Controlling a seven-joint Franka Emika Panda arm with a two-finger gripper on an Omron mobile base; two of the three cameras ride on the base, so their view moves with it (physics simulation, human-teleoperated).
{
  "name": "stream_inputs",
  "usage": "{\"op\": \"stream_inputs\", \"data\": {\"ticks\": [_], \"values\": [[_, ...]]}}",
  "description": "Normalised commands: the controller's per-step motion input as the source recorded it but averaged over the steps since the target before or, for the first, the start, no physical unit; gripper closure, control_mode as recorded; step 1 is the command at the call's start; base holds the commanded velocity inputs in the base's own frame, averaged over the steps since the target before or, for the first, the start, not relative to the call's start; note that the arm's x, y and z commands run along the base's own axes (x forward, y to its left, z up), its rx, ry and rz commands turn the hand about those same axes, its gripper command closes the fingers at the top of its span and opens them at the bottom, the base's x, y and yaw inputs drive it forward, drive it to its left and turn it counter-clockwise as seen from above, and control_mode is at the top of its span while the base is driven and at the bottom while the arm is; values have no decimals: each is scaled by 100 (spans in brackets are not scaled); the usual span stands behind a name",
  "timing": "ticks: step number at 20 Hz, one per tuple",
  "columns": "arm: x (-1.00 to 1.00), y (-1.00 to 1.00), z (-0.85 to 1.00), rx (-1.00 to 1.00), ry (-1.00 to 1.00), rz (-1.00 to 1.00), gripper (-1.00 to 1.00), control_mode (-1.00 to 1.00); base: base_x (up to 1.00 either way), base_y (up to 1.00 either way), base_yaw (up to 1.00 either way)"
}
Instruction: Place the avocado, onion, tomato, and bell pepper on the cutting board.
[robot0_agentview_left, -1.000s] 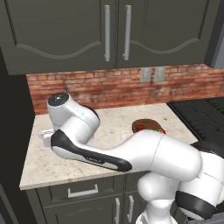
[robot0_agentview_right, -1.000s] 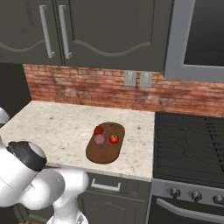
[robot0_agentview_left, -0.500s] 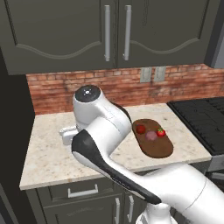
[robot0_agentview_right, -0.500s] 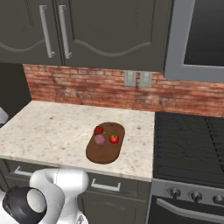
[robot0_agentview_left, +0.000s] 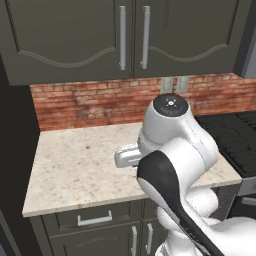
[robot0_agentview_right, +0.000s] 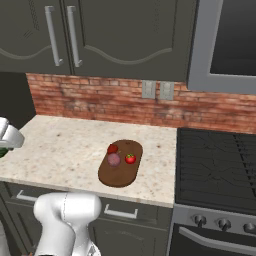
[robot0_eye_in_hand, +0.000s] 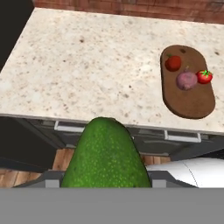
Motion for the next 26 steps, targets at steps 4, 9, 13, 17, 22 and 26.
{"op": "stream_inputs", "data": {"ticks": [4, 9, 13, 17, 22, 26], "values": [[-38, -96, 14, 6, 0, 2, 100, -100, 0, 0, 0], [0, -66, 2, 3, 4, 0, 100, -100, 0, 0, 0], [30, -56, 0, 0, 15, -1, 100, -100, 0, 0, 0], [54, -44, -11, 0, 17, -5, 100, -100, 0, 0, 0], [51, -29, -33, 0, 6, -5, 100, -100, 0, 0, 0], [40, -19, -54, -1, 0, -2, 100, -100, 0, 0, 0]]}}
